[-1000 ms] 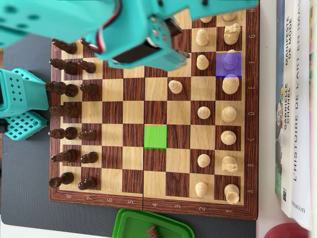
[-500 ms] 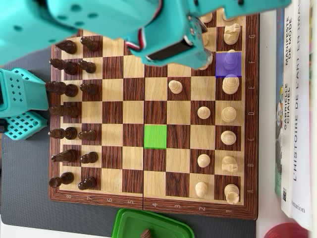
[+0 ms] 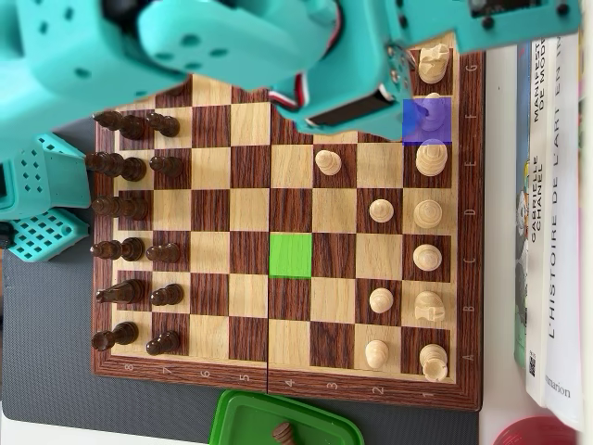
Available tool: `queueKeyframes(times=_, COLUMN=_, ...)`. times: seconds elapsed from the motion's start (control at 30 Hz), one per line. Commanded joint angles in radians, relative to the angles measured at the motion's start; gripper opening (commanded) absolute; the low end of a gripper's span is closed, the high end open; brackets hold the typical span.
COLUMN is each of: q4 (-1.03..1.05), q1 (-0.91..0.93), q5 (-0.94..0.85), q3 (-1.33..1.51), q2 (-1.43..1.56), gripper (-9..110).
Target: Play chess
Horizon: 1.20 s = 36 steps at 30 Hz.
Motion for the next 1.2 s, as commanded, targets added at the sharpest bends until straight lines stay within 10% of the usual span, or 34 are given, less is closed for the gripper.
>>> queueKeyframes(times=0.0, q4=-0.002, q1=0.012, q5=0.011, q3=-0.058, q2=0.006, gripper=16)
queueKeyframes(times=1.17, q4=-0.087, q1=0.009, q5=0.011, q3=-0.060, q2=-0.057, gripper=16)
